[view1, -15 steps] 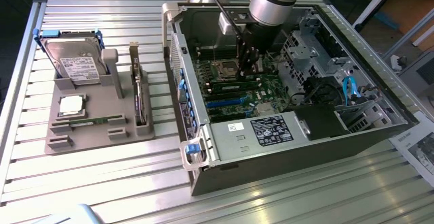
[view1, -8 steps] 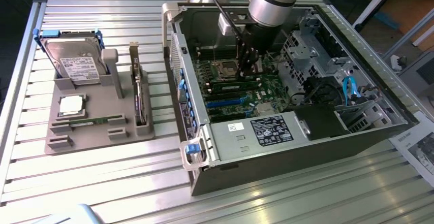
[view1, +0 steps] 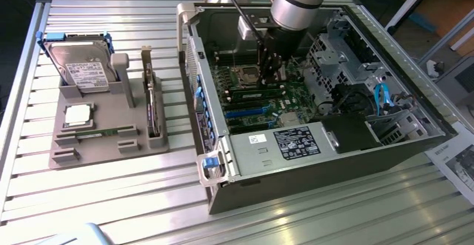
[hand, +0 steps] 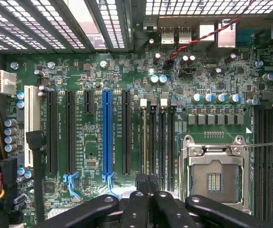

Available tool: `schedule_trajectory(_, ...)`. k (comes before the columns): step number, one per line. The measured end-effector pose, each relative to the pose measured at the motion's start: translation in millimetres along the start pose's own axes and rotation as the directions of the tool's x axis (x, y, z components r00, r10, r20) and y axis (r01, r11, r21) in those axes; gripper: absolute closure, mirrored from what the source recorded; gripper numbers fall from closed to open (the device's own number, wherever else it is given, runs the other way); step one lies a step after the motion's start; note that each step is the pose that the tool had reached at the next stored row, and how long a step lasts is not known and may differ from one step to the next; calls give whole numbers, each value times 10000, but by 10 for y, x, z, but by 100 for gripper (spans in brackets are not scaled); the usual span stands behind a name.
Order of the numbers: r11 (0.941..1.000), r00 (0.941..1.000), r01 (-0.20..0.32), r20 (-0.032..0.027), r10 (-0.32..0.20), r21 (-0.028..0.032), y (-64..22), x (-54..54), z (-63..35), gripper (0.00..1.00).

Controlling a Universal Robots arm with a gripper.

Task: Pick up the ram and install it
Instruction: 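Press down the ram until it locks into place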

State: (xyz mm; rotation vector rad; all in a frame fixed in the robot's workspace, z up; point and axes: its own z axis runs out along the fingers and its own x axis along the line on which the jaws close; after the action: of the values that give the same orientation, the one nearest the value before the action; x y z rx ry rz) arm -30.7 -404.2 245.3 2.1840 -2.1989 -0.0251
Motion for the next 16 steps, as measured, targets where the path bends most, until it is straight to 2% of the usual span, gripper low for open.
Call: schedule_trajectory(16, 10000, 10000, 0, 1, 0, 11, 15, -1, 49, 90)
